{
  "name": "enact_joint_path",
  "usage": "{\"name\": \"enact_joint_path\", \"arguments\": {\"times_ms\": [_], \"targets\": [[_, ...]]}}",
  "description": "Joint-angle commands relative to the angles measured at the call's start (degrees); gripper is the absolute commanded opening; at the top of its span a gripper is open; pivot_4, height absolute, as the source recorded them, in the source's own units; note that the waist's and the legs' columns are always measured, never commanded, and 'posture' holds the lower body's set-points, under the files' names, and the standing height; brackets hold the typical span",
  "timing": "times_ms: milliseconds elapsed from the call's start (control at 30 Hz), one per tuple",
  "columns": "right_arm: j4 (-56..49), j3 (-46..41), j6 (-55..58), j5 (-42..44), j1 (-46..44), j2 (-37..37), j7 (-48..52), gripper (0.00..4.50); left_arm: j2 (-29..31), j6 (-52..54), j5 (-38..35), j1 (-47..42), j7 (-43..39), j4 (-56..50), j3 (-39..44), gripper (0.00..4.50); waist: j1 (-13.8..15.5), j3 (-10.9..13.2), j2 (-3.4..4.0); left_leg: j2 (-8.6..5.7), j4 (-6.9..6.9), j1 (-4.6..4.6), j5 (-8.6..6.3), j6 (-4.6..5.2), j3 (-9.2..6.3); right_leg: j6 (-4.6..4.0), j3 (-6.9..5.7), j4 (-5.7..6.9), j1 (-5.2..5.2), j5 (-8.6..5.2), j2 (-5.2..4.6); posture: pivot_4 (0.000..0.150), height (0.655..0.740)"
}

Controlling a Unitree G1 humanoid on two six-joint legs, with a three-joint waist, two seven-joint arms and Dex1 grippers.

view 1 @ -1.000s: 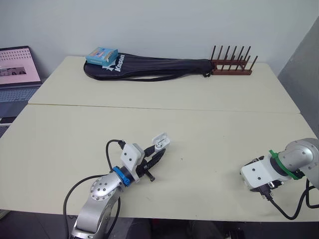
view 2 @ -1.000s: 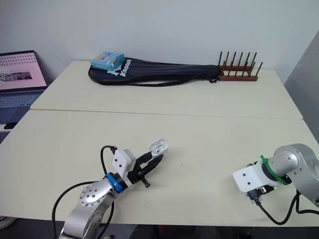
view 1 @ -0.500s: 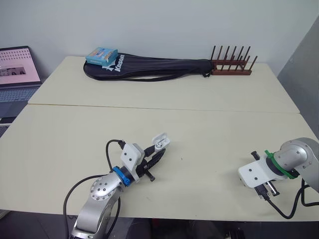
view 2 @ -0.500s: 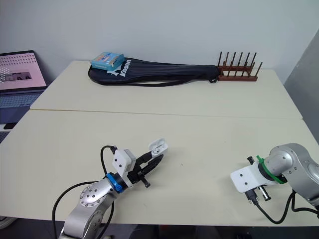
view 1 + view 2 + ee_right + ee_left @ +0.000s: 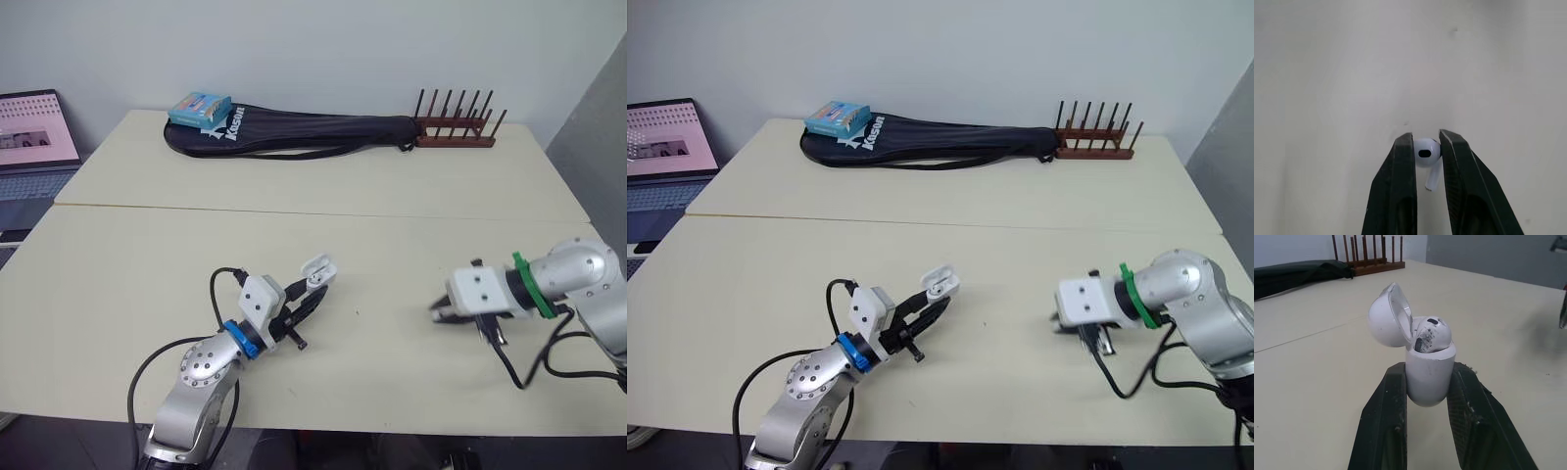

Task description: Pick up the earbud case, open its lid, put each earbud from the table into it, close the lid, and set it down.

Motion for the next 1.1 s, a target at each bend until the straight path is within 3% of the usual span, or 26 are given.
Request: {"name": "enact_joint_path", "arguments": {"times_ms": [33, 200, 333, 1100], "targets": [[-5.0, -6.3, 10.7, 10.6, -3.4, 9.3, -9.5, 0.34, -0.9, -0.3, -1.8, -1.9, -0.9, -1.3, -0.6, 0.75, 0.0, 0.0, -0.02, 0.0, 0.0, -0.05, 0.0, 0.0, -0.01, 0.0, -0.03, 0.0, -0.02, 0.0, 0.0, 0.15, 0.7157], [-10.7, -9.1, 15.1, 16.3, -3.4, 29.3, -28.9, 0.34, -2.0, 1.0, -3.4, -5.0, -1.3, -2.0, -1.2, 0.75, 0.0, 0.0, -0.01, 0.02, 0.0, -0.2, 0.01, -0.02, -0.15, -0.01, -0.24, 0.06, -0.12, 0.01, 0.06, 0.15, 0.7157], [-11.2, -7.1, 12.9, 15.7, -1.1, 36.1, -35.9, 0.34, -2.4, 2.7, -4.4, -7.2, -1.2, -2.2, -1.1, 0.75, 0.2, 0.0, -0.01, 0.02, 0.0, -0.41, 0.01, -0.02, -0.21, 0.0, -0.6, 0.05, -0.27, 0.0, -0.06, 0.15, 0.7157], [-2.0, -0.8, -3.5, 9.3, 5.1, 35.6, -39.2, 0.34, -2.3, 5.6, -6.5, -9.2, -0.7, -3.8, -0.5, 0.75, 0.0, 0.0, 0.0, 0.01, -0.01, -0.41, 0.02, -0.02, -0.37, -0.01, -0.8, 0.07, -0.25, 0.0, 0.03, 0.15, 0.7157]]}}
